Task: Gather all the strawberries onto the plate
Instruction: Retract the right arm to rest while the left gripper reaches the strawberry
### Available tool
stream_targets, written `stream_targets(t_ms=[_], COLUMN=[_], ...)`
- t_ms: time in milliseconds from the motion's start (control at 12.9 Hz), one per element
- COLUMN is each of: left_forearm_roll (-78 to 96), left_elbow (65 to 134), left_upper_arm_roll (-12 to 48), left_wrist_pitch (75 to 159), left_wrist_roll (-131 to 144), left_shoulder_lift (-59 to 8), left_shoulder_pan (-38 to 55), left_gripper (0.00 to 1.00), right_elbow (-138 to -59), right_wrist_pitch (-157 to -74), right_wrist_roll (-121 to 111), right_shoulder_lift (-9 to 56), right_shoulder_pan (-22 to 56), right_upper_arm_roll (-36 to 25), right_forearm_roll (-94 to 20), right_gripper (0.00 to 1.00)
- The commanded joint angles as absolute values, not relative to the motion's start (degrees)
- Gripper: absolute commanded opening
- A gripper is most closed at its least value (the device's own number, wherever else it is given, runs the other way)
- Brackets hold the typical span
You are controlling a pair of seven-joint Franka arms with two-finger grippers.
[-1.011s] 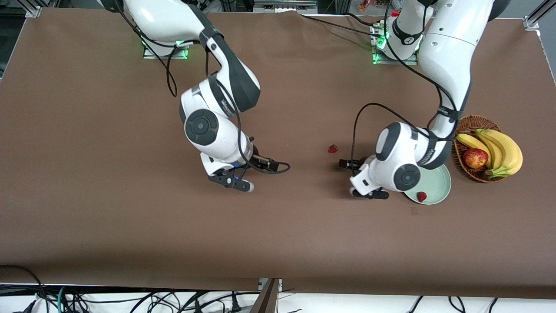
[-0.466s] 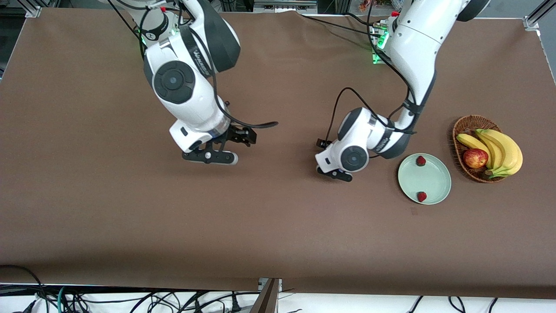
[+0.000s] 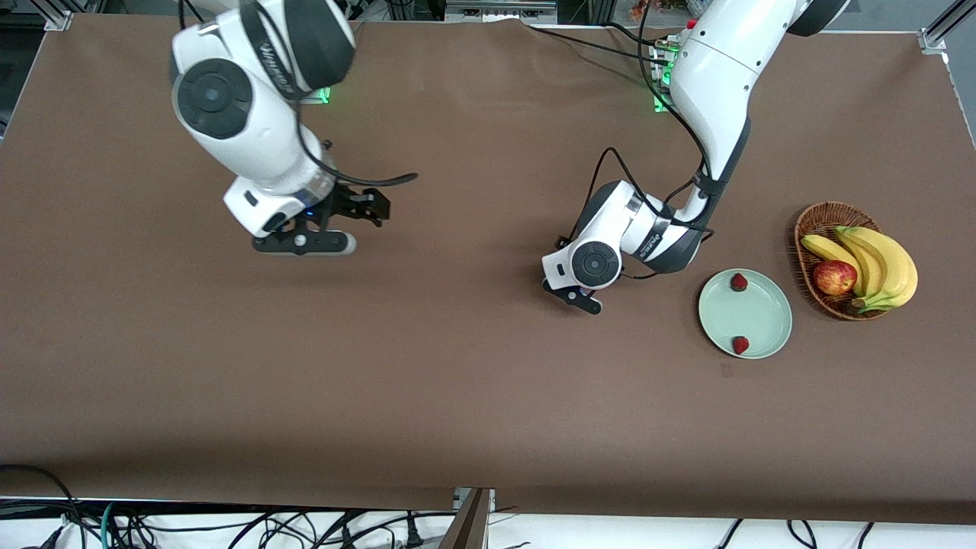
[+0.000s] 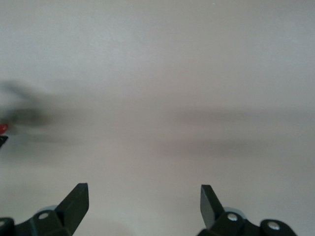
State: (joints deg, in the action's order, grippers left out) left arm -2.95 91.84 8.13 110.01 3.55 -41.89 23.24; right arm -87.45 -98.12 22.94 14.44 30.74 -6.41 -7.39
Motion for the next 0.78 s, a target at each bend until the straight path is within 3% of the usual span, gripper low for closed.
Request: stream_targets(t_ms=[0,233,700], left_forearm_roll=[-5.3,-5.3,-5.4], left_elbow=[94.1,96.8,99.2], left_upper_arm_roll=[7.6,7.6,7.6], left_wrist_pitch=[113.4,117.9,118.7], left_wrist_roll=[2.2,-0.2,-0.3], left_shoulder_lift=[-41.3,-41.2,-40.0], left_shoulder_pan=[24.2,24.4,24.5], left_gripper=[1.00,1.00,1.00], right_elbow=[-94.6,-94.5,-92.4], right_wrist_pitch=[-97.8,-93.9,-92.7], right_wrist_roll=[17.3,14.5,10.1], right_shoulder_lift=[6.3,4.1,3.4], right_shoulder_pan=[18.1,8.9,8.4], right_upper_arm_roll=[3.2,9.0,7.7], right_forearm_roll=[-6.1,-3.2,0.5], right_gripper=[1.00,1.00,1.00])
